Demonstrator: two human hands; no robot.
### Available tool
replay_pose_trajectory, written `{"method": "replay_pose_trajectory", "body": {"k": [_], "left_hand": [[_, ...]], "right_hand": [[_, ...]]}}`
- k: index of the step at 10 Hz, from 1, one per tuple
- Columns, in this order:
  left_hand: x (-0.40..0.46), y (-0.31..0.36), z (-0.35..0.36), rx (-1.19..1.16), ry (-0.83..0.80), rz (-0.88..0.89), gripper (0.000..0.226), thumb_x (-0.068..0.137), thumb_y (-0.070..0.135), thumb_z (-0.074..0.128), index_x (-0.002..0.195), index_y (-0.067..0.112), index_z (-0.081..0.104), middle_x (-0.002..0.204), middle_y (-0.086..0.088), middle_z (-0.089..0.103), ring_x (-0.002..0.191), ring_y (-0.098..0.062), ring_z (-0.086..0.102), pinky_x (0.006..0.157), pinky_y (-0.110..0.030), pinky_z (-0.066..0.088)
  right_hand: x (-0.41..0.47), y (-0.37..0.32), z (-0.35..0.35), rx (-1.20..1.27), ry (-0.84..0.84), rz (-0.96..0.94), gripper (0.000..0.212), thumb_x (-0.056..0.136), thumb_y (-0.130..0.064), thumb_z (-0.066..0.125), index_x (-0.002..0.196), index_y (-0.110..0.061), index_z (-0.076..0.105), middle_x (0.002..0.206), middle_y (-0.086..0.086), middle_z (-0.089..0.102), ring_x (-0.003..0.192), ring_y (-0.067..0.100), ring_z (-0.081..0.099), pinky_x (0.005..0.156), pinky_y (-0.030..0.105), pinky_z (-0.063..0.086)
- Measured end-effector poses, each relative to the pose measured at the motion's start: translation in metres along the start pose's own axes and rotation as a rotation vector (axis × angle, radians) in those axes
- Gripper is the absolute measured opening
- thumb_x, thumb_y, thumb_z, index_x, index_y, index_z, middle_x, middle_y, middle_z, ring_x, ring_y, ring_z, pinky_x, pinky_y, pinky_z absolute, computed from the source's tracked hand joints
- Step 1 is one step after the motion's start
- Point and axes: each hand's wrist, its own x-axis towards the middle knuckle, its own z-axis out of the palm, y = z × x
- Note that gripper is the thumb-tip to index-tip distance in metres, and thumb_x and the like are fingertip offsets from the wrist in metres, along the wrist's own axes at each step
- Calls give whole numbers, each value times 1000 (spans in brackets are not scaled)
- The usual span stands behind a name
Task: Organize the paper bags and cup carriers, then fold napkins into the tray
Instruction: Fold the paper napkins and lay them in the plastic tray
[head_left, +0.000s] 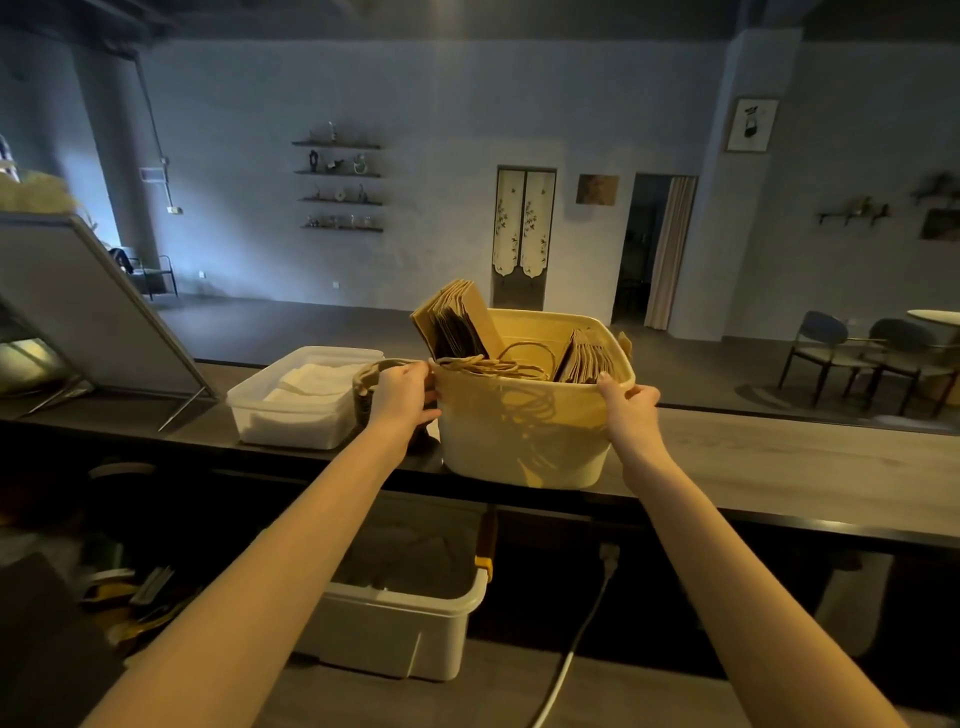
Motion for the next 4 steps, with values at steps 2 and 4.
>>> {"method": "replay_pose_trajectory", "body": {"k": [2, 4], "left_hand": [[2, 1, 0, 28, -3, 1, 31, 100, 22, 37, 122, 8, 56, 126, -10, 58, 117, -26, 55, 95, -45, 49], [7, 9, -8, 134, -12, -59, 30, 99, 22, 42, 120, 7, 57, 124, -8, 59, 111, -26, 55, 85, -37, 48]], "right_hand": [[3, -2, 5, -25, 23, 2, 55, 96, -36, 47, 135, -5, 25, 131, 14, 40, 112, 23, 45, 87, 34, 42], [-1, -23, -3, -151, 43, -31, 64, 95, -26, 51, 145, -2, 19, 145, 16, 31, 124, 28, 42, 93, 37, 42]]}}
